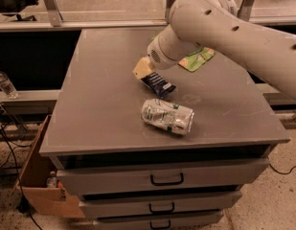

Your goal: Move rxbar blueberry near 7up can

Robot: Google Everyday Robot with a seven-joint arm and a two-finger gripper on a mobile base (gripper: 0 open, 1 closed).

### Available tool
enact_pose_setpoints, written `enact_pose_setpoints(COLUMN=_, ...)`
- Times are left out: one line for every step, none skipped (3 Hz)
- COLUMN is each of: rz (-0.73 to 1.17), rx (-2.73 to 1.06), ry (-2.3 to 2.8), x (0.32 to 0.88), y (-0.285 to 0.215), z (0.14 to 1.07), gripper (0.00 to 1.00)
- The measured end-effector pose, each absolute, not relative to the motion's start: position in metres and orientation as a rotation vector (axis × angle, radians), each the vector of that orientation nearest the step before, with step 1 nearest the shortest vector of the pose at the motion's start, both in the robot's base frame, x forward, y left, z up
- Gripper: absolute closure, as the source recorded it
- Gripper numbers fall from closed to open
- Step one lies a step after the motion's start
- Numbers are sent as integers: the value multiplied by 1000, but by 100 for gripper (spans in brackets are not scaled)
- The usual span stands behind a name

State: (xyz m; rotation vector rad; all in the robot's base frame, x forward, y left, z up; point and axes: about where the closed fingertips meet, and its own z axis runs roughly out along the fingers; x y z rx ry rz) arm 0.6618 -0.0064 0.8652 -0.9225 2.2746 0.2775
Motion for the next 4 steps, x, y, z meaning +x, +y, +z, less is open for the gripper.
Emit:
enact_pose_setpoints(rz=275, rx=-885, ry=2307, x=653, y=-13, z=857, gripper=100)
enact_pose_setpoints(rz=273, rx=-859, ry=2332, x=649, y=-18, z=854, gripper=83)
enact_pose_setpoints(rz=273, rx=-846, ry=2343, x=647, y=-21, z=852, gripper=61)
enact_pose_setpoints(rz=282, rx=-847, ry=2339, x=647, y=-20, z=852, gripper=38)
